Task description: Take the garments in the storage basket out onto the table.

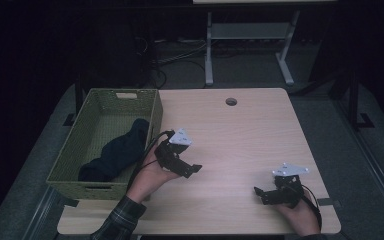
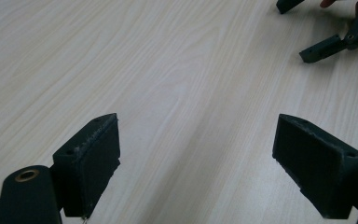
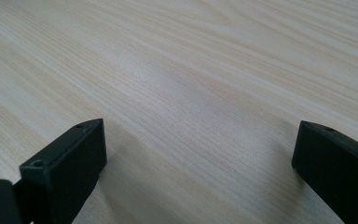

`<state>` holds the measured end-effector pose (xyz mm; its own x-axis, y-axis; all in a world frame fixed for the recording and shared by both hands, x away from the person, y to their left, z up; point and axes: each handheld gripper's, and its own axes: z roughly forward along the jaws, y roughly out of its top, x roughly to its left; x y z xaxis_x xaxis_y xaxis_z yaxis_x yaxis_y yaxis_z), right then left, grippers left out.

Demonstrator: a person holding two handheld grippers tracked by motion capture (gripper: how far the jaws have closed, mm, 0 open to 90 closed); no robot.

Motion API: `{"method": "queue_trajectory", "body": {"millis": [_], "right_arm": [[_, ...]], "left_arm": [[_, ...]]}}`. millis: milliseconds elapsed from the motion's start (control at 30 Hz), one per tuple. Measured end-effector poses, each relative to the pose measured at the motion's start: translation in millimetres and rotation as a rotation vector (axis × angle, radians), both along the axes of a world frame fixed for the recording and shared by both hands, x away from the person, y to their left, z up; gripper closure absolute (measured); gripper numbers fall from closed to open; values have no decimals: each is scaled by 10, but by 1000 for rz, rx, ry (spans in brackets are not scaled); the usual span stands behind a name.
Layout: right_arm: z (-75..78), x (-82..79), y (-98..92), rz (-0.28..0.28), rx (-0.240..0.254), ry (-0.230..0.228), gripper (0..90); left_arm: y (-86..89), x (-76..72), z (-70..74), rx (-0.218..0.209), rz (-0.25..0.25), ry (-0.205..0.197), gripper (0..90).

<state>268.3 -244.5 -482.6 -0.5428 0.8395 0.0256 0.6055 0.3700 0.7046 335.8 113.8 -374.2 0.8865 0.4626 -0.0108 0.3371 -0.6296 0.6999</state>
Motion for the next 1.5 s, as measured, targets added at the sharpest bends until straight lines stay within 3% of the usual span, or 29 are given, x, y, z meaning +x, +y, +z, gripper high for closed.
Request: {"method": "queue_trajectory", "body": {"millis": [233,500,900,1500], "right_arm": [[-1,2,1,1,3,0,24],[1,4,1,2,1,2,24],[0,4,2,2,2,2,23],[1,4,0,3,1,3,23]], "left_arm": [[82,46,61,-40,-11,29,144],[203,52,173,-68,-8,35,144],[375,78,289,-66,21,16,144],[724,153,441,-14,82,-10,144]]}}
